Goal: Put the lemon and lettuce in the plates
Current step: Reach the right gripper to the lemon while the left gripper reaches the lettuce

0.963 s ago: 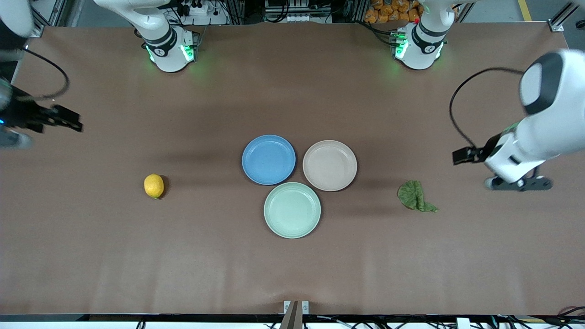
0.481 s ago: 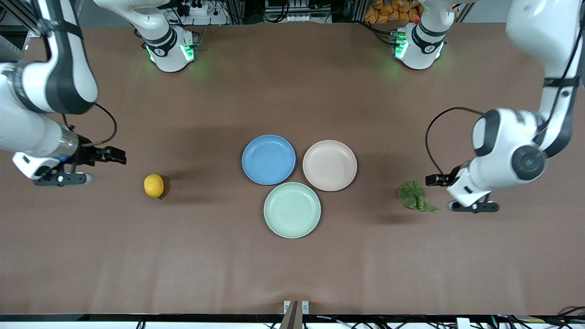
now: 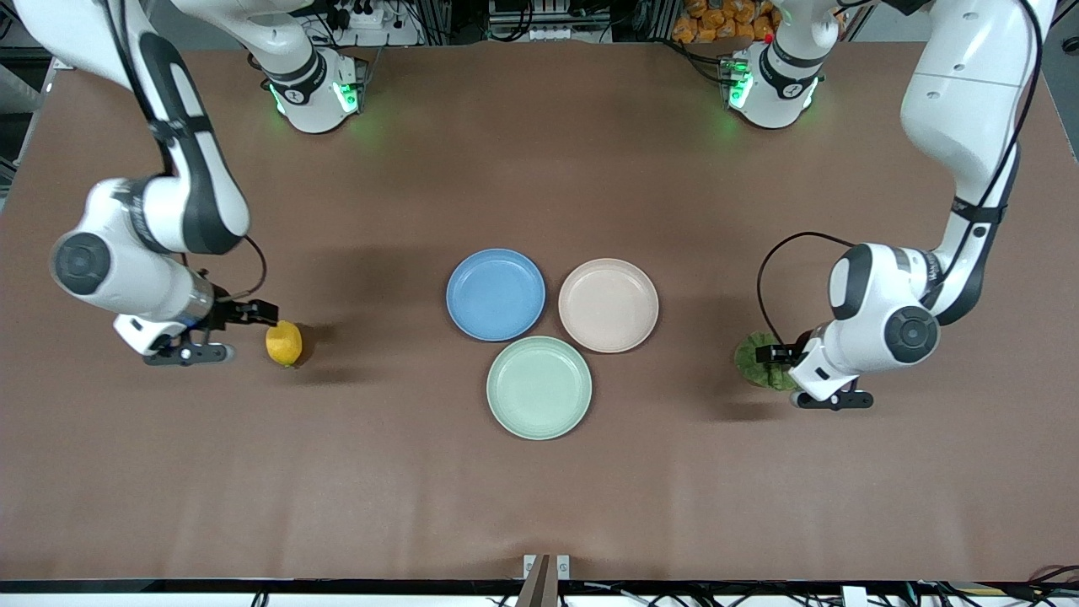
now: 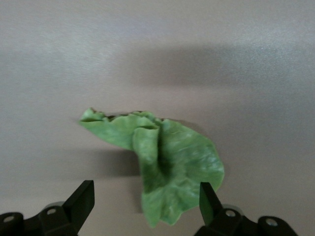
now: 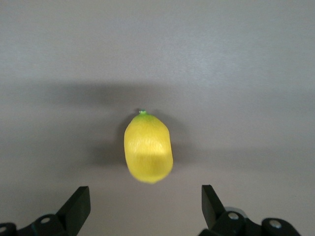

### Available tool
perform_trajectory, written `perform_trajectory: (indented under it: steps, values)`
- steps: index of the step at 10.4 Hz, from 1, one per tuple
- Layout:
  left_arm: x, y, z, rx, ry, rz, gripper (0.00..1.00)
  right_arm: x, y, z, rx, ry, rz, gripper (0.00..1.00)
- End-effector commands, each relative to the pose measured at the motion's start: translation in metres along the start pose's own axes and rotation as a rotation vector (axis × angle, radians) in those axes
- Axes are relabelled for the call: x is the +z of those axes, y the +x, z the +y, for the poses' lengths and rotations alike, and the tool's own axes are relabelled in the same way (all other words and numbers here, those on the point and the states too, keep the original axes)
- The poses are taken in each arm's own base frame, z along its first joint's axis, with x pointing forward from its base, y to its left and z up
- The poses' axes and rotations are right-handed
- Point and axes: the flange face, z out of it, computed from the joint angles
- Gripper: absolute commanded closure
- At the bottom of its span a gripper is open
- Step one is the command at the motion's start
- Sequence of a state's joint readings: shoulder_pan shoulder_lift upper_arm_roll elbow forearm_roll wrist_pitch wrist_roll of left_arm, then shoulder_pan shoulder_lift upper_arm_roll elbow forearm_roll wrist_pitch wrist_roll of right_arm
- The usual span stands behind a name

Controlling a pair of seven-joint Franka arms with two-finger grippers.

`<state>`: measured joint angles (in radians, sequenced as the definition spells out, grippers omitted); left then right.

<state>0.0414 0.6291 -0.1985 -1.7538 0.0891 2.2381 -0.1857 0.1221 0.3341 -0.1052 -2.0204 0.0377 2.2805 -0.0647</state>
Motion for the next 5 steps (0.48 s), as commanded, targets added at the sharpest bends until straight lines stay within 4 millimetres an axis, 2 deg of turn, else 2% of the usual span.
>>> perform_trajectory:
  steps: [1, 3, 4, 5]
  values:
    - [0.012, 0.005, 0.013, -0.007, 0.048, 0.020, 0.32, 0.041, -0.009, -0.004, -0.003, 0.002, 0.038, 0.00]
    - [0.015, 0.007, 0.013, 0.017, 0.080, 0.027, 0.47, 0.058, -0.008, -0.010, -0.013, -0.003, 0.047, 0.00]
    - [0.015, 0.008, 0.012, 0.017, 0.082, 0.028, 0.58, 0.068, -0.008, -0.010, -0.015, -0.006, 0.052, 0.00]
    - [0.017, 0.008, 0.012, 0.009, 0.083, 0.026, 0.76, 0.081, -0.008, -0.012, -0.018, -0.011, 0.065, 0.00]
